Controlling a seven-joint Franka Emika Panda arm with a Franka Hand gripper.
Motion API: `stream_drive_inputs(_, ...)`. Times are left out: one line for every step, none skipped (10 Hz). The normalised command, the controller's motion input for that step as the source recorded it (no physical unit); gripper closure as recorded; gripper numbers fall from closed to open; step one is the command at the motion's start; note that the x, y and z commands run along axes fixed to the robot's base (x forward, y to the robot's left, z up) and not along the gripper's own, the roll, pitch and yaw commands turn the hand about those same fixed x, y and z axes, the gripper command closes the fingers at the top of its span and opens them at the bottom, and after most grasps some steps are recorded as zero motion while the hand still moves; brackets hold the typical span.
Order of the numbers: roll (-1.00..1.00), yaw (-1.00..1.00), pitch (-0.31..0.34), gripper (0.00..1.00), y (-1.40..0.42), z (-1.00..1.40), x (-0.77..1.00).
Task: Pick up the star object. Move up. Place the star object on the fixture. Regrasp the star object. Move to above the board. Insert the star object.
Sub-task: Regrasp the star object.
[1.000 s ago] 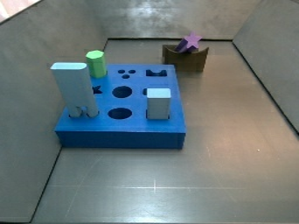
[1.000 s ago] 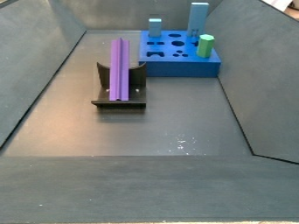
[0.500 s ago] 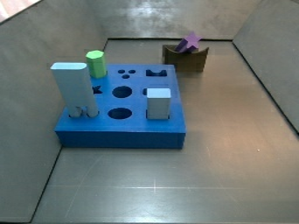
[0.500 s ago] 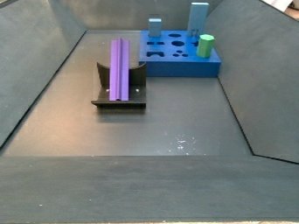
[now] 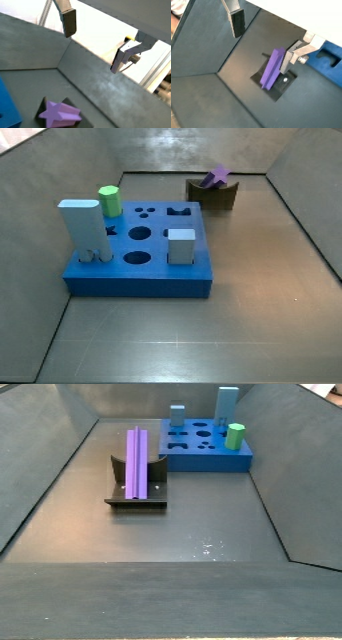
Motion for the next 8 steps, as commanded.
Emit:
stream_drive_inputs(0.75,0.16,0.178,0.0,-0.05,-0.01,0.11)
stream_drive_inputs(0.5,0.18,0.157,0.0,-0.05,-0.01,0.12)
stream_drive_inputs(0.34,0.2,0.136,0.0,-0.04,0.0,0.13)
stream_drive_inputs(0.22,0.21,0.098,0.0,-0.04,0.0,0.11)
stream_drive_inputs(0.2,0.21,0.081,0.0,-0.04,0.0,0.1)
stream_drive_inputs(0.16,0.16,0.138,0.0,0.05,-1.0,0.03)
stream_drive_inputs(0.16,0.16,0.12,0.0,0.05,-1.0,0.04)
stream_drive_inputs(0.14,0.16,0.07,0.0,0.04,-1.0,0.05)
